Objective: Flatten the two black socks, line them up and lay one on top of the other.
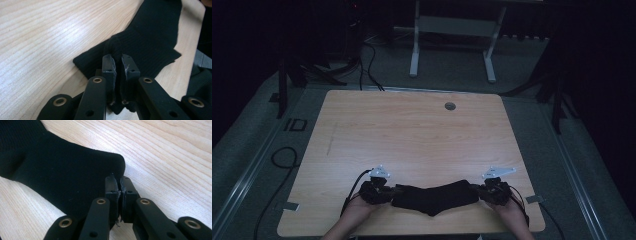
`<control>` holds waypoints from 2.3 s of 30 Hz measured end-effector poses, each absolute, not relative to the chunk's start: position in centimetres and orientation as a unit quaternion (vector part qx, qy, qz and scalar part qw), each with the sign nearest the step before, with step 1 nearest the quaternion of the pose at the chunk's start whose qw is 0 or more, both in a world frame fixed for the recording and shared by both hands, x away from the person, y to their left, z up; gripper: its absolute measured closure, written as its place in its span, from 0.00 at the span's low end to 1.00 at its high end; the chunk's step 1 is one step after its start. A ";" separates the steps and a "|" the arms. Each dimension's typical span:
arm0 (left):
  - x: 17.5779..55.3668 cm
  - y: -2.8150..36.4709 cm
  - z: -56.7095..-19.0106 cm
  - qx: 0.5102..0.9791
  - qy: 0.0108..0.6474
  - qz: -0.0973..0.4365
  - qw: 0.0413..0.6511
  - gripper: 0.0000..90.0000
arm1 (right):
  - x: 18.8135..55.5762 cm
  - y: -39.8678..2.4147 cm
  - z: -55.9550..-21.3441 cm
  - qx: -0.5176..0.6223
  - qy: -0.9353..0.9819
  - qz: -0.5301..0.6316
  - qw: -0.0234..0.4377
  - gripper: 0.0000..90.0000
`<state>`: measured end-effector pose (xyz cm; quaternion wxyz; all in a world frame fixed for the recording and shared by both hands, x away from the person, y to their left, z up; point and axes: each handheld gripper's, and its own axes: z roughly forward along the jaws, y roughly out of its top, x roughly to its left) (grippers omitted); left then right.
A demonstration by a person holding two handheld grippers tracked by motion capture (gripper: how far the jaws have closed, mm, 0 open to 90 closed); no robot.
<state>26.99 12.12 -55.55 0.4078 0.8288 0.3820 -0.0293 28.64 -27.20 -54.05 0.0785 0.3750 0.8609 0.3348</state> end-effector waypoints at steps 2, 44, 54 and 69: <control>27.0 12.1 -56.0 0.830 0.384 -0.025 0.403 0.92 | 28.7 -27.1 -54.2 0.374 0.861 0.334 0.079 0.96; 27.9 11.5 -56.0 0.825 0.400 0.062 0.395 0.90 | 29.4 -24.4 -55.0 0.336 0.884 0.314 0.089 1.00; 29.4 12.0 -56.1 0.815 0.417 0.085 0.394 0.90 | 32.9 -23.7 -55.1 0.344 0.878 0.321 0.091 1.00; 33.3 12.9 -55.9 0.794 0.457 0.129 0.380 0.88 | 36.9 -22.5 -55.2 0.360 0.869 0.328 0.089 1.00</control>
